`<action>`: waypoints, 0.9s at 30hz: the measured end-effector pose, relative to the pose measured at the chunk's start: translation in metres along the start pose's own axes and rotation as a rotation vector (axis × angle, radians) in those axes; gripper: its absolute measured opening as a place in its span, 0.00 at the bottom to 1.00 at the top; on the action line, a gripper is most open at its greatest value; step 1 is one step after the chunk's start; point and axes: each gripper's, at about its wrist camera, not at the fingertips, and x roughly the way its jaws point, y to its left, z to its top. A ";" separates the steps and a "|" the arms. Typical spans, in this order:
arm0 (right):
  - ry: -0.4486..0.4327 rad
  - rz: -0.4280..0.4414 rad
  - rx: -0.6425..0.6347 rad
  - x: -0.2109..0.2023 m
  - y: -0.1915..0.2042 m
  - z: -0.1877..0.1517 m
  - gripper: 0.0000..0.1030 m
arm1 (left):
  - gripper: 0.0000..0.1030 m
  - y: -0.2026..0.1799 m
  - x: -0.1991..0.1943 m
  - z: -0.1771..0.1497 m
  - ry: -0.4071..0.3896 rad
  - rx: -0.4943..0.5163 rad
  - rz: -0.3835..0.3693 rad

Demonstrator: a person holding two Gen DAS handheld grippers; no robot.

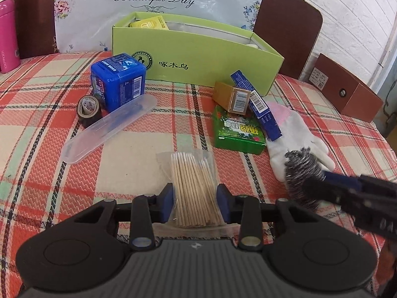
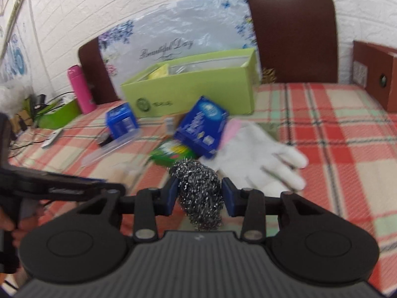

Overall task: Organize objects
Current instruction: 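Grasp the toothpick bundle with left tool while right tool grasps steel wool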

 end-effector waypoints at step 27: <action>-0.062 0.036 -0.044 -0.012 0.010 0.009 0.35 | 0.25 0.002 -0.011 0.012 0.001 -0.079 -0.055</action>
